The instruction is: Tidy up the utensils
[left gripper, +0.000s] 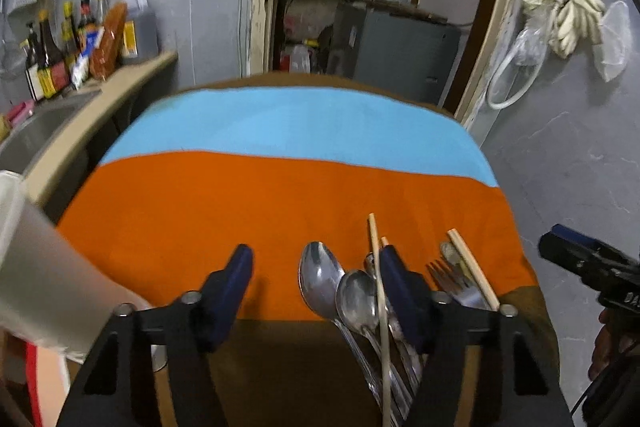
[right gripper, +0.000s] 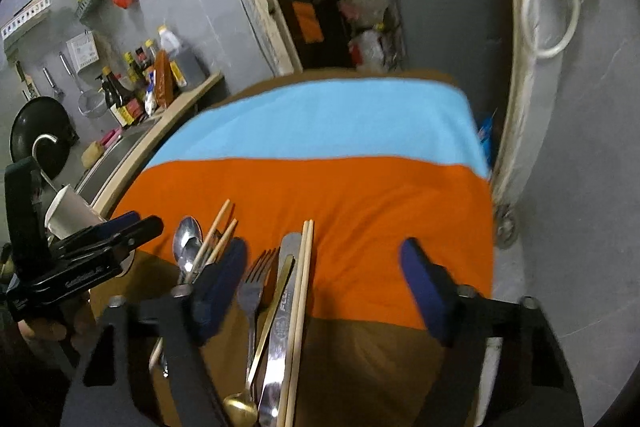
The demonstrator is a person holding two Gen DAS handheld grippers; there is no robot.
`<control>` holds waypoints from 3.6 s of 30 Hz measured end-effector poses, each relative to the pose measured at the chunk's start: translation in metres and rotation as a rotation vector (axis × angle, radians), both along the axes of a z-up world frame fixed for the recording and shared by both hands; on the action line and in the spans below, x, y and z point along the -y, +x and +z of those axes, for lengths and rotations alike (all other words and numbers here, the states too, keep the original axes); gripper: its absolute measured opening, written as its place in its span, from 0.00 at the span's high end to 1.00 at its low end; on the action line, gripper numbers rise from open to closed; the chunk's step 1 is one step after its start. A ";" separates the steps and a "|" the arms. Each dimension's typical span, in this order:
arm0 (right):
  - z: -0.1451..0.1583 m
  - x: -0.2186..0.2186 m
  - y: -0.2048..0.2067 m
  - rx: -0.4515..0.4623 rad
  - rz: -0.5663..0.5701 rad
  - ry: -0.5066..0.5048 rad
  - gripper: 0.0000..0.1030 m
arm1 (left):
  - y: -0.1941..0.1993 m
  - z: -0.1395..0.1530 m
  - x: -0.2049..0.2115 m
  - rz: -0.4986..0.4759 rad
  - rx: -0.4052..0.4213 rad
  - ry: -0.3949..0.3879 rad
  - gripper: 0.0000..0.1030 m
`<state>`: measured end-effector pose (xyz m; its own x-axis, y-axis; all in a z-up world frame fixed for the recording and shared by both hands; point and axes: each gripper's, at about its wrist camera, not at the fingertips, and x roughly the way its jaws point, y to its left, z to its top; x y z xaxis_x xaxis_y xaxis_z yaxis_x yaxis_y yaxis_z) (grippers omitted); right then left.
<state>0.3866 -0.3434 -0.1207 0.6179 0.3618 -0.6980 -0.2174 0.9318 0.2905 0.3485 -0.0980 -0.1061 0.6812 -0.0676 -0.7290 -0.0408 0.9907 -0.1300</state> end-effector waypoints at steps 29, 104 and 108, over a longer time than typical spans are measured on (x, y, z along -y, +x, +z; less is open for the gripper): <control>-0.057 -0.023 0.043 -0.274 0.121 -0.006 0.84 | 0.048 -0.038 -0.016 -0.057 -0.223 -0.161 0.91; 0.152 -0.292 -0.050 0.661 -0.099 0.217 0.96 | -0.082 0.178 -0.269 0.190 0.481 0.211 0.98; 0.133 -0.307 -0.047 0.671 -0.090 0.190 0.96 | -0.079 0.163 -0.269 0.218 0.505 0.277 0.98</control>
<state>0.3400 -0.0360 0.0124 0.9263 0.3671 -0.0850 -0.3312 0.9009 0.2806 0.2692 0.1714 0.0566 0.9239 0.2573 -0.2830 -0.2462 0.9663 0.0748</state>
